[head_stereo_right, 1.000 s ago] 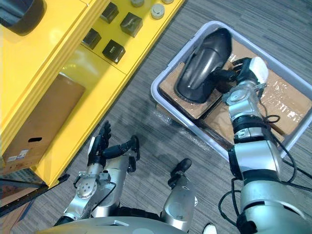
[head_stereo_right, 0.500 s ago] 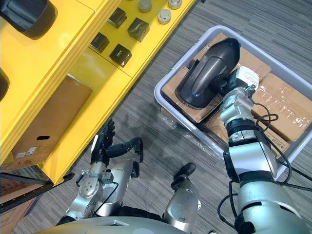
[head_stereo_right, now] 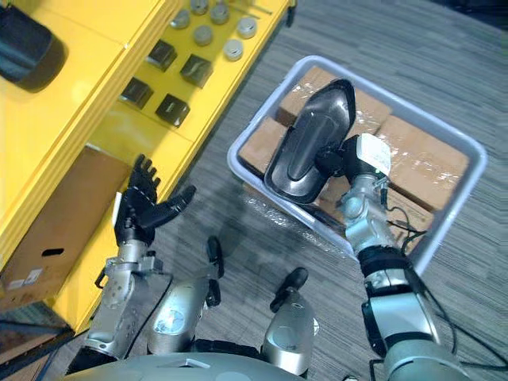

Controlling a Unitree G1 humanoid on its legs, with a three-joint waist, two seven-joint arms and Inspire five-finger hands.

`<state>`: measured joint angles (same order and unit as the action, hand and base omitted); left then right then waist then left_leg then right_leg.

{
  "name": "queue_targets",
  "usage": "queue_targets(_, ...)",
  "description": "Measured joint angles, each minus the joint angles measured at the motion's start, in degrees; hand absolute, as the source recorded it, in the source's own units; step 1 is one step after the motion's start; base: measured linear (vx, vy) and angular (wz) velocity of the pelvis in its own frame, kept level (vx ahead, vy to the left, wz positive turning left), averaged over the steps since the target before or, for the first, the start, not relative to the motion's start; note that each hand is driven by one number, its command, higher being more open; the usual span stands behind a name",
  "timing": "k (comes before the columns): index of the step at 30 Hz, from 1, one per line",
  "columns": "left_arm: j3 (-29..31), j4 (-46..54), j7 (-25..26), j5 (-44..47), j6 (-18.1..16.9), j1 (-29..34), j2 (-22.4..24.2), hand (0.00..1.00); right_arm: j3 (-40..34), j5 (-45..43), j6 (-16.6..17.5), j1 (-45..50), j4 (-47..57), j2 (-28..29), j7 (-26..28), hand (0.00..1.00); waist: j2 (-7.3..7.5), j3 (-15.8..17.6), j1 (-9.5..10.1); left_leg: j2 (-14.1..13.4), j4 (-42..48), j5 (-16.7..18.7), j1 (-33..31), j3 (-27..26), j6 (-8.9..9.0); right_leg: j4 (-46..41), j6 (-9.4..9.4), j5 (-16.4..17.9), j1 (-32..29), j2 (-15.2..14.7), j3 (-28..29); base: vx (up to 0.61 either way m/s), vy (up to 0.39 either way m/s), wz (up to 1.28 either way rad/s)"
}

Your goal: Walk over and take three plastic housings, then place them on the shelf

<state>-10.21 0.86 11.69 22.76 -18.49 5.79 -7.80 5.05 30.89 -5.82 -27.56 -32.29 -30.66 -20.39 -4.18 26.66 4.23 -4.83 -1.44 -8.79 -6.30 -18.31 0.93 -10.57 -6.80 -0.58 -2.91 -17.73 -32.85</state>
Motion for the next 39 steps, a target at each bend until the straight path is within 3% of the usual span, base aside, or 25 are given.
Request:
queue_targets(3, -0.02, 2.65, -3.67, 8.73, 6.45, -2.15, 0.01, 1.00, -2.19, 1.21, 1.62, 2.66, 5.59, 0.16, -1.86, 0.00, 0.94, -2.04, -1.45, -0.24, -0.82, 0.01, 1.11, -1.04, 0.03, 2.23, -0.05, -1.15, 0.81, 0.92, 0.70, 0.02, -0.028, -0.18)
queue_targets(7, -1.46, 3.45, -9.47, 20.59, 19.87, -5.61, -0.14, 1.00, -3.47, 4.45, 4.17, 3.08, 9.71, 0.17, -2.82, 0.00, 1.19, -4.47, -2.75, -0.83, -1.02, 0.63, 2.82, -3.68, 0.64, 6.14, -0.07, -3.21, 2.14, 2.44, 2.87, 0.01, -0.012, -0.33)
queue_targets(11, -6.36, 2.88, -13.16, 24.97, 30.28, -10.65, -2.45, 1.00, -1.89, 5.61, 6.57, 3.81, 9.84, 0.28, -2.79, 0.00, 1.29, -7.00, -3.18, -1.68, -1.46, 1.15, 5.09, -6.18, 1.31, 8.21, 0.37, -4.24, 2.98, 3.74, 5.48, 0.03, -0.024, -0.37)
queue_targets(14, -8.84, -2.74, -16.75, 25.08, 35.06, -15.95, -3.24, 1.00, 0.36, 5.94, 7.25, 4.29, 9.83, 0.36, -2.66, 0.00, 1.36, -9.19, -4.93, -2.11, -2.00, 1.21, 6.15, -7.13, 1.52, 9.03, 0.64, -4.46, 3.27, 4.49, 6.55, 0.02, -0.029, -0.26)
queue_targets(17, -9.82, -8.53, -18.33, 24.58, 36.46, -19.54, -4.13, 1.00, 1.78, 5.91, 8.61, 4.30, 9.83, 0.75, -2.63, 0.00, 1.76, -10.46, -6.23, -2.39, -3.05, 0.92, 7.28, -8.30, 1.92, 9.87, 0.82, -4.91, 3.46, 5.21, 7.57, 0.02, -0.015, -0.23)
queue_targets(21, -9.82, -10.03, -18.22, 24.54, 36.25, -21.61, -5.99, 1.00, 2.56, 5.90, 9.37, 4.40, 9.81, 1.90, -2.60, 0.00, 2.69, -11.04, -6.24, -2.87, -3.12, 0.78, 7.63, -8.78, 2.24, 10.21, 1.16, -5.15, 3.52, 5.87, 8.07, 0.01, -0.017, -0.09)
queue_targets(30, -10.15, -11.70, -18.22, 24.56, 34.90, -24.33, -6.79, 1.00, 8.03, 7.13, 16.58, 5.64, 9.59, 5.83, -0.75, 0.00, 4.52, -13.79, -6.00, -2.68, -3.12, 0.77, 8.69, -8.79, 2.28, 11.96, 1.24, -6.05, 5.25, 5.98, 8.00, 0.00, 0.000, 0.00)
queue_targets(34, -10.24, -11.72, -18.24, 24.56, 34.69, -24.33, -7.60, 1.00, 8.11, 7.12, 17.41, 6.76, 9.45, 6.25, -0.35, 0.00, 5.10, -14.79, -5.95, -2.54, -3.25, 0.77, 8.77, -8.79, 2.27, 12.50, 1.14, -6.30, 5.44, 5.97, 7.93, 0.00, 0.000, 0.00)
queue_targets(35, -10.27, -11.72, -18.27, 24.56, 34.66, -24.33, -7.68, 0.00, 8.53, 7.12, 17.59, 7.08, 9.42, 6.26, -0.23, 0.00, 5.26, -15.13, -5.97, -2.49, -3.26, 0.76, 8.79, -8.83, 2.27, 12.78, 1.15, -6.44, 5.52, 5.96, 7.91, 0.00, 0.000, 0.00)
queue_targets(39, -10.63, -11.71, -18.25, 24.28, 34.67, -24.33, -7.69, 0.00, 9.07, 7.06, 18.59, 7.25, 8.06, 6.27, -0.13, 0.00, 5.67, -15.62, -6.05, -2.47, -3.26, 0.72, 8.90, -8.82, 2.22, 12.89, 1.13, -6.54, 5.67, 5.97, 7.89, 0.00, 0.000, 0.00)
